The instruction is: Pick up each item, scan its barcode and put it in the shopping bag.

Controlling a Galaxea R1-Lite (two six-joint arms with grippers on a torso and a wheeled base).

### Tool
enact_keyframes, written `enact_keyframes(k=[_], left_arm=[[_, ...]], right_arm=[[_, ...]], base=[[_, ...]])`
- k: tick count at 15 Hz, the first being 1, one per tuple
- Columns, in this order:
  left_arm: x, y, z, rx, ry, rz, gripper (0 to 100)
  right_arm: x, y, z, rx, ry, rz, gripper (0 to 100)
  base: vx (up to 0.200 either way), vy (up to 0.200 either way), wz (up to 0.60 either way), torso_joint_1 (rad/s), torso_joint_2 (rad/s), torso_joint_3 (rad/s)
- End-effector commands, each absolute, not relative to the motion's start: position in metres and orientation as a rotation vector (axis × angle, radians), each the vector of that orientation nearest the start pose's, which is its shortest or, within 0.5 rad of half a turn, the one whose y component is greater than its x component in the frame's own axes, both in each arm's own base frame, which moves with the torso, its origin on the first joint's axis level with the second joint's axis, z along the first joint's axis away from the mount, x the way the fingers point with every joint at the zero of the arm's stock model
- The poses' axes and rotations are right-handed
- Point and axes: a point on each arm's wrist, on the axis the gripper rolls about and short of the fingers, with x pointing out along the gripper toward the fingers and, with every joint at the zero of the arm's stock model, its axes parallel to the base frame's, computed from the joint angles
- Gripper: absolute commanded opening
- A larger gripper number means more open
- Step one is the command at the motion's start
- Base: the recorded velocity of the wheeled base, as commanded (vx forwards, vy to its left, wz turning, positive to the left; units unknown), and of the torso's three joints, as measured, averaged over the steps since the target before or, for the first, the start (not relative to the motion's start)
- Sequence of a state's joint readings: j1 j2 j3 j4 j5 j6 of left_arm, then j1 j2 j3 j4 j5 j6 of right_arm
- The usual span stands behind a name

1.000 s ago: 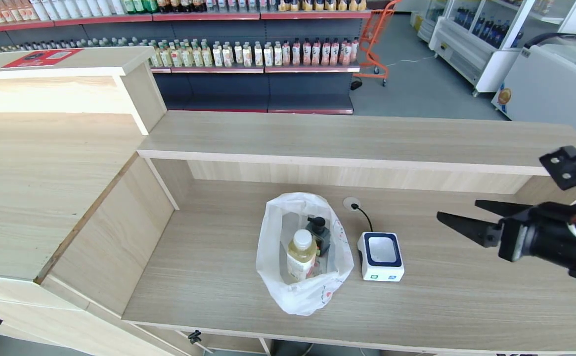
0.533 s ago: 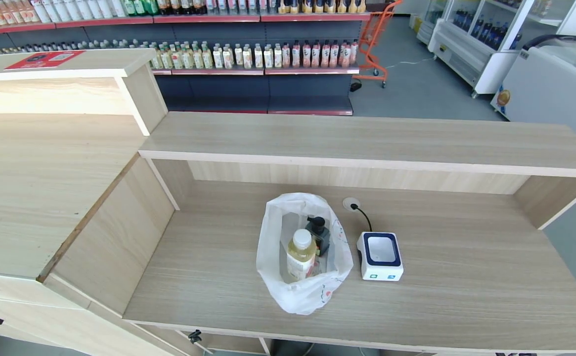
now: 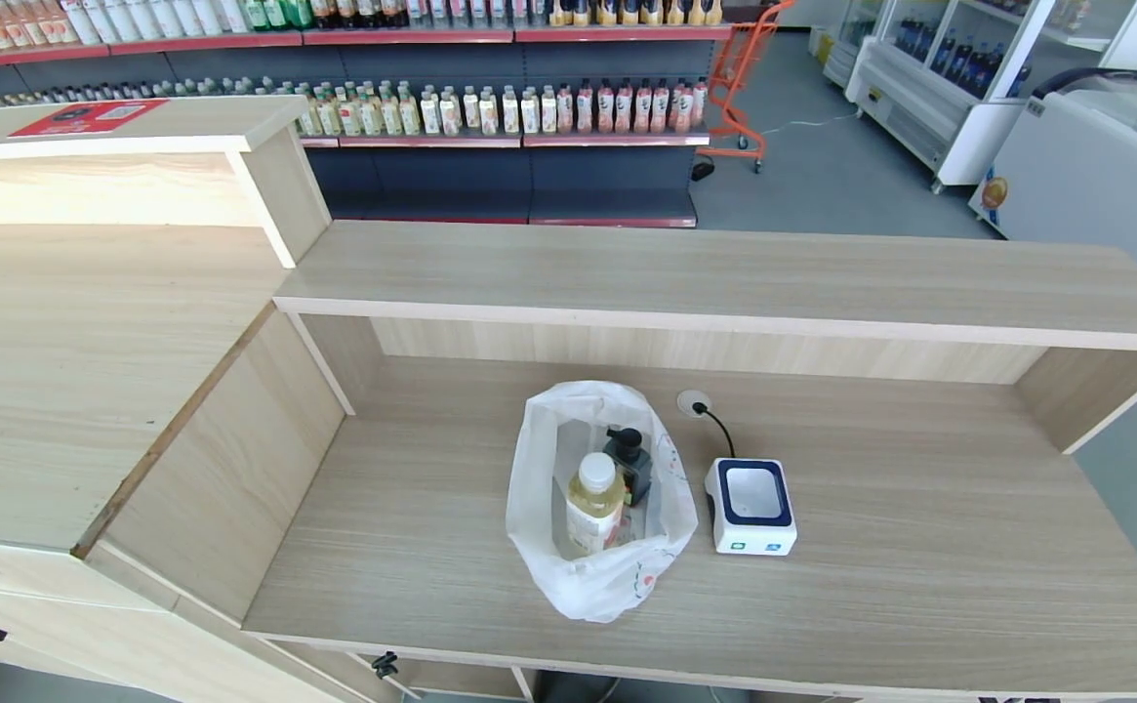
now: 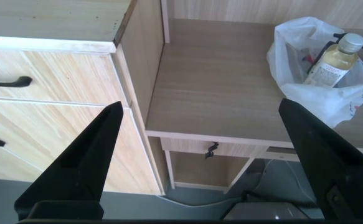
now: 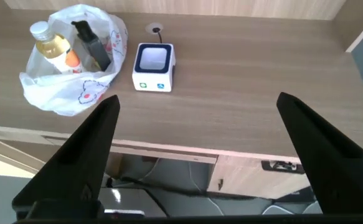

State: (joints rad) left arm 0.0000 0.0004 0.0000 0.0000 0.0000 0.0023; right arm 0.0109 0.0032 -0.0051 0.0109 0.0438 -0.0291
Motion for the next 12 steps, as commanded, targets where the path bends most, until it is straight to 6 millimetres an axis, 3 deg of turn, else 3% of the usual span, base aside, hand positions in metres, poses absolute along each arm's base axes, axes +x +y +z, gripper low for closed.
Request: enact_keyframes(k=[1,12], left_arm=[[-0.0228,0.0000,0.0753,0.003,0.002,0.000,100],[-0.0228,0.0000,0.0755,0.003,0.000,0.000,100]], right_arm=[[-0.0232,0.0008,0.0755,-0.029,0.007,0.055,0],[-0.0232,0.0008,0.0755,-0.027,0.007,0.055,0]], base=[[0.000,0.000,0.00,0.000,0.00,0.000],[0.000,0.000,0.00,0.000,0.00,0.000]])
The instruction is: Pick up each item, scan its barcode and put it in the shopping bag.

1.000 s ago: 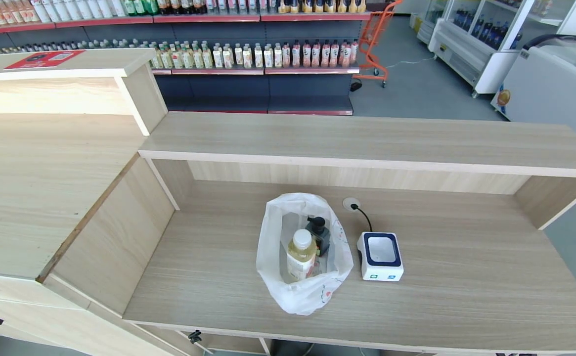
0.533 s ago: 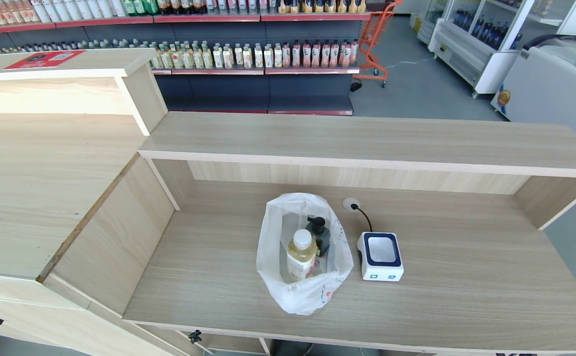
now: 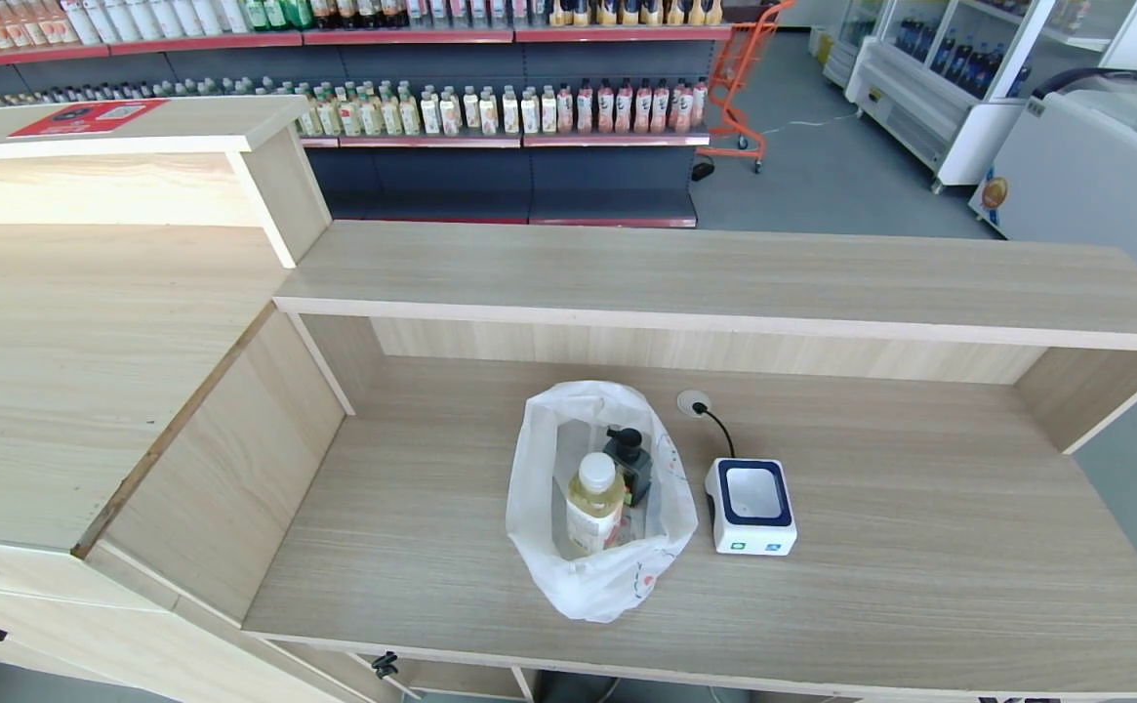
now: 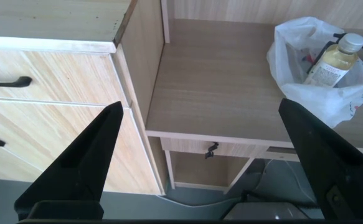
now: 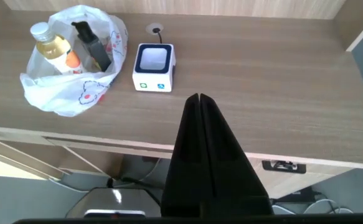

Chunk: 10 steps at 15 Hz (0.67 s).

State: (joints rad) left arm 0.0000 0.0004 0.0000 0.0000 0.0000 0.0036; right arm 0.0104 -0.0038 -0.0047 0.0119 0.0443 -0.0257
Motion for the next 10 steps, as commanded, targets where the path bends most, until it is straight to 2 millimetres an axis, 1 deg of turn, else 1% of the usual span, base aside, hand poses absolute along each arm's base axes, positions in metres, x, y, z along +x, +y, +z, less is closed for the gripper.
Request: enact_keyframes(k=[1,10], left_arm=[[-0.0228,0.0000,0.0753,0.005,0.002,0.000,100],[-0.0228,0.0000,0.0755,0.002,0.000,0.000,100]], right_arm=[[-0.0232,0.0008,0.0755,-0.026,0.007,0.055,0],[-0.0232,0.0008,0.0755,-0.029,0.007,0.055,0]], base=[[0.000,0.000,0.00,0.000,0.00,0.000],[0.000,-0.200,0.00,0.007,0.00,0.003]])
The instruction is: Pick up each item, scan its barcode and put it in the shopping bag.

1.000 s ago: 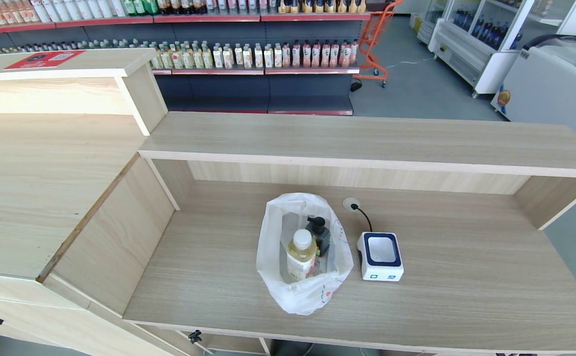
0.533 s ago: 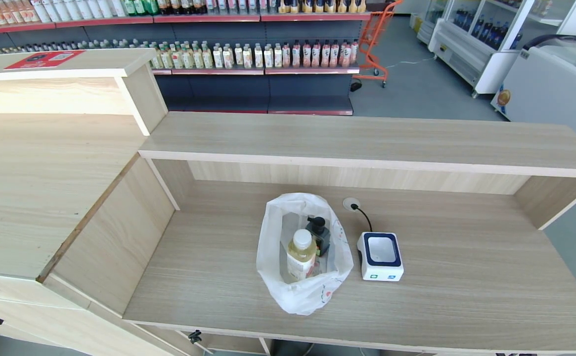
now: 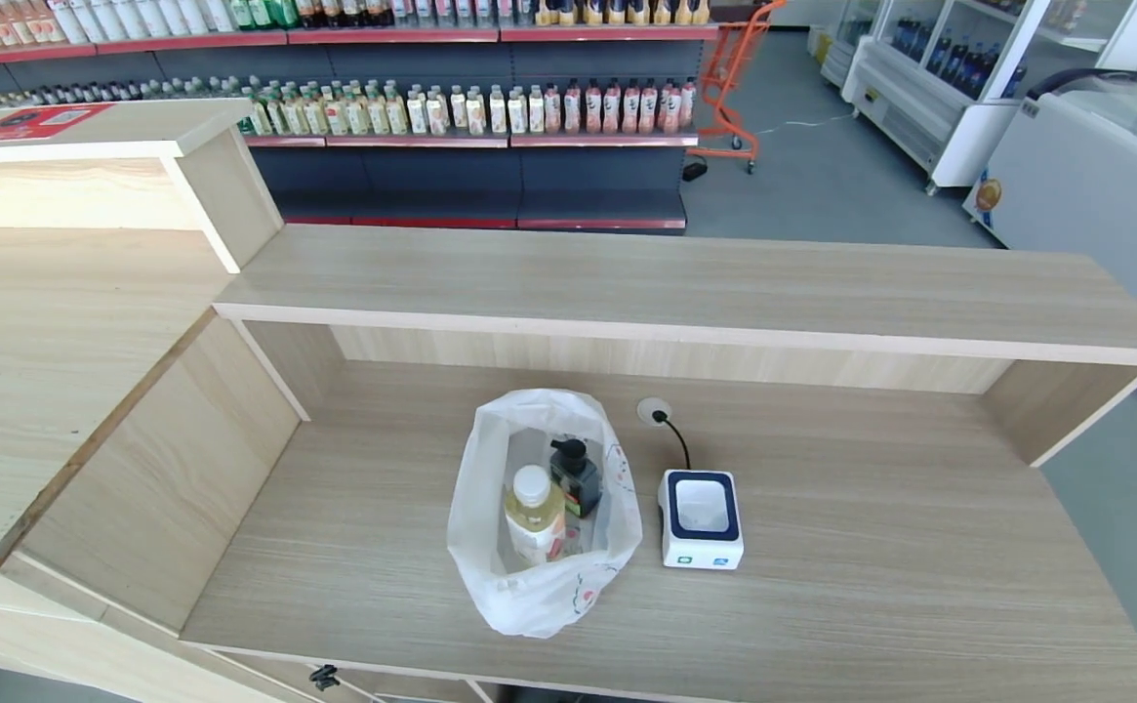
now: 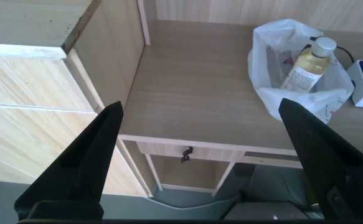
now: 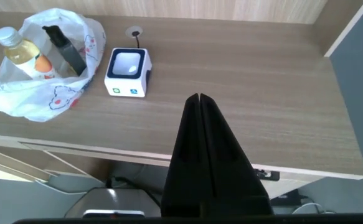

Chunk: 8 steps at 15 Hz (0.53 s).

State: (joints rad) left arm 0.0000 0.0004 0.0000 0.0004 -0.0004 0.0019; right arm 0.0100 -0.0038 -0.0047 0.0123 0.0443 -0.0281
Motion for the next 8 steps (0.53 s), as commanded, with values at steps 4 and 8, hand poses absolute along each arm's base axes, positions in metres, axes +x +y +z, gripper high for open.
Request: enact_keyframes(k=[4,8], left_arm=[[-0.0228,0.0000,0.0755,0.003,0.000,-0.002,100],[-0.0228,0.0000,0.0755,0.003,0.000,0.000,100]], right_arm=[[-0.0232,0.0008,0.0755,-0.029,0.007,0.055,0],[-0.0232,0.0008,0.0755,-0.027,0.007,0.055,0]], base=[[0.050,0.000,0.00,0.001,0.00,0.001],[0.100,0.000,0.00,-0.006,0.00,0.002]])
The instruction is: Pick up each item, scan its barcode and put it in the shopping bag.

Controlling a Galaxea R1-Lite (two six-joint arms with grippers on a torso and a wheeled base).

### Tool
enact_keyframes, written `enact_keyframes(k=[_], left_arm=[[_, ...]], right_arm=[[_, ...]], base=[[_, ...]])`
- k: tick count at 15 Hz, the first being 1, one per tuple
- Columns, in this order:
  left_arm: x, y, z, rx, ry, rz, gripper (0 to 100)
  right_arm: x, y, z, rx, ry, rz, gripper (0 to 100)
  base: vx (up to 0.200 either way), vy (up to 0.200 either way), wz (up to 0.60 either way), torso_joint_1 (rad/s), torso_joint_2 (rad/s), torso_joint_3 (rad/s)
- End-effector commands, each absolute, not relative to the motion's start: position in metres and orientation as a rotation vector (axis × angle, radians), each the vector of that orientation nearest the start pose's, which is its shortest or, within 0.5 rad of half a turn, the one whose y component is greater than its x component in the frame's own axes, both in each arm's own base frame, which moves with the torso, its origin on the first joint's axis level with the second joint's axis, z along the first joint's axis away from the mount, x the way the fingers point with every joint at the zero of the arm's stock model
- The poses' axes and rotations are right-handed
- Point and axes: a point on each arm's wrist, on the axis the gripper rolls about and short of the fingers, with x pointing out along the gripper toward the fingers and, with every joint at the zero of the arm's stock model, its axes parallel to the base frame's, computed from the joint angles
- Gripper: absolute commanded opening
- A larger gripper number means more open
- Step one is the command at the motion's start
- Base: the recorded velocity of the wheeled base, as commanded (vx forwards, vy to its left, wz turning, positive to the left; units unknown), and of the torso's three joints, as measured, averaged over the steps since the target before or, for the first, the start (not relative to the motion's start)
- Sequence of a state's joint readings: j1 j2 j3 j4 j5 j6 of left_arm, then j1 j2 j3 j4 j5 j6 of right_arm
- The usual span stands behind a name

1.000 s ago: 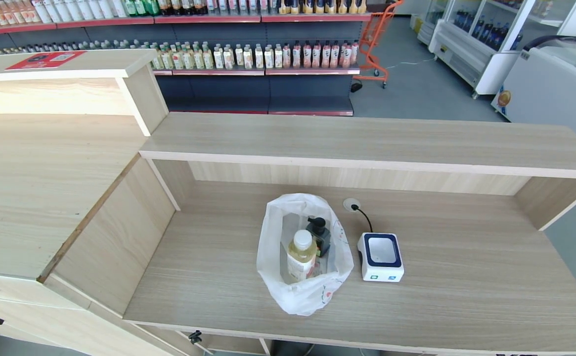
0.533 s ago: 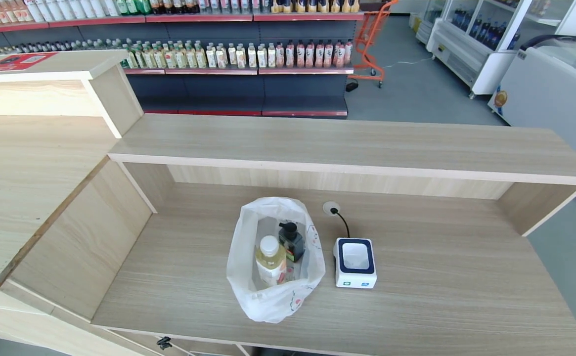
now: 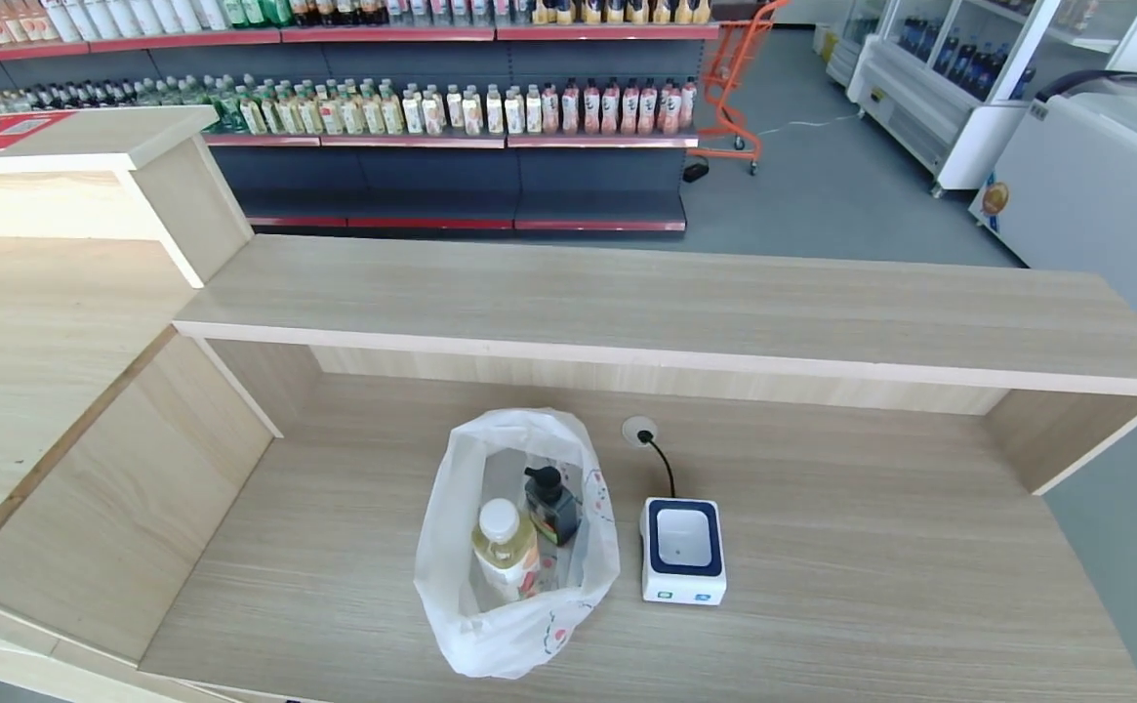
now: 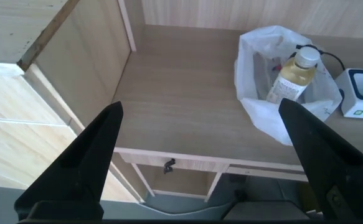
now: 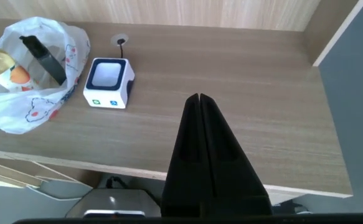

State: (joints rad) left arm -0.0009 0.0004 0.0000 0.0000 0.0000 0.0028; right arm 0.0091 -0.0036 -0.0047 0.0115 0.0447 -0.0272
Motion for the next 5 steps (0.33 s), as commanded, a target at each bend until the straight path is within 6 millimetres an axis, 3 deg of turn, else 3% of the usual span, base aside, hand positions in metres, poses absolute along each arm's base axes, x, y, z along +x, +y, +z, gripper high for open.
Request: enact_keyframes(k=[1,5], left_arm=[[-0.0228,0.0000,0.0755,0.003,0.000,0.000,100],[-0.0228,0.0000,0.0755,0.003,0.000,-0.002,100]], right_arm=[[-0.0232,0.0008,0.0755,-0.027,0.007,0.055,0],[-0.0232,0.0008,0.0755,-0.031,0.007,0.055,0]], base=[[0.000,0.000,0.00,0.000,0.00,0.000],[0.000,0.000,0.00,0.000,0.00,0.000]])
